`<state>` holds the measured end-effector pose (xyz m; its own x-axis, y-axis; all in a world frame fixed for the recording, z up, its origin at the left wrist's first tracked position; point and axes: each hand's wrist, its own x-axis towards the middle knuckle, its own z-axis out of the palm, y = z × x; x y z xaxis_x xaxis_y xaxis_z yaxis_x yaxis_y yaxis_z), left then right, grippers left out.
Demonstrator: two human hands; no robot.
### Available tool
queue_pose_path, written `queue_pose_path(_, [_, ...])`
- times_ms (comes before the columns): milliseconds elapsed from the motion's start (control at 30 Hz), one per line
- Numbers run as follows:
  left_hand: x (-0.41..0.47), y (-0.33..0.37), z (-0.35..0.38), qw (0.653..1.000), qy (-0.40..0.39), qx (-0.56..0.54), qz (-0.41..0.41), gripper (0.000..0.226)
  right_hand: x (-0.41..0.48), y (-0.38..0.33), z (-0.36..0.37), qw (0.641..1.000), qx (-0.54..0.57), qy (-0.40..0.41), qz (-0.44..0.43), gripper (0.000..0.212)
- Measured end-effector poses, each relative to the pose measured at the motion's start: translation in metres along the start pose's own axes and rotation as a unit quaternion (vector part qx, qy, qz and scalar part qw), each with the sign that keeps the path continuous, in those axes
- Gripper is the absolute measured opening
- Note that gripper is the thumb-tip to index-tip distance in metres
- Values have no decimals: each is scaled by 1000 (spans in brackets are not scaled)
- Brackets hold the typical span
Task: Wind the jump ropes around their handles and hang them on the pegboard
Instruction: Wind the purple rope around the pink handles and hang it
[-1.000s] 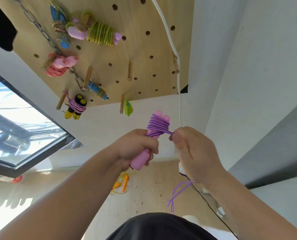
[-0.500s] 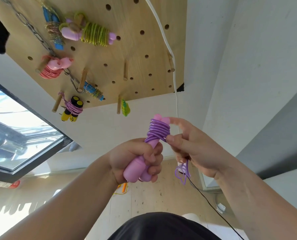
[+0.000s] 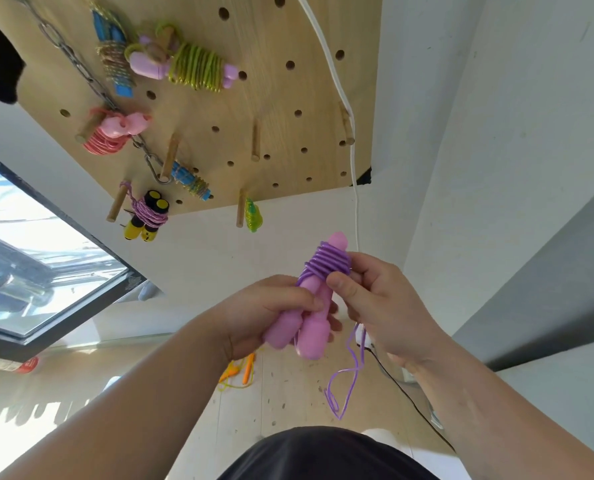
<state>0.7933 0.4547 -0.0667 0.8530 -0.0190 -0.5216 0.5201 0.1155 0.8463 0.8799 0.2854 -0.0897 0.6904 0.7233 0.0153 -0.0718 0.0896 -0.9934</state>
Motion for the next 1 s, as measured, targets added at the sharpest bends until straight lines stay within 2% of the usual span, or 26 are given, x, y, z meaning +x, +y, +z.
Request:
queue_pose_path(67, [-2,-5,2,980,130,138,57,50,1,2,-1,997,-33,63,13,9])
queue_pose_path(133, [-8,-10,13,937,226,240,112,50,2,5,0,993,-37,113,26,7])
queue_pose_path(233, [-8,-22,37,838,299,433,145,72,4,6,10,985,-24,161,51,10])
queue_pose_path(300, [2,-32,40,805,334,467,149,75,4,4,19,984,-23,168,61,10])
queue_pose_path(400, [10,-38,31,796,340,476,156,49,4,4,27,985,-17,157,74,16])
queue_pose_path(500, [3,-34,22,820,323,452,137,35,4,6,26,989,-55,119,71,14])
queue_pose_path(667, [-14,-35,-2,884,302,343,96,30,10,5,31,994,-71,11,83,11])
queue_pose_path(800, [-23,-34,-25,903,273,322,78,31,23,3,31,988,-79,-15,130,12])
queue_pose_path(867, [-30,-32,-36,893,262,358,77,27,29,0,28,977,-120,-49,168,13])
queue_pose_path(900, [-33,-31,-41,876,259,399,78,27,32,-2,27,966,-158,-70,190,15])
queue_pose_path(1000, [-38,-30,-54,789,266,549,67,27,40,-4,36,911,-326,-101,232,31])
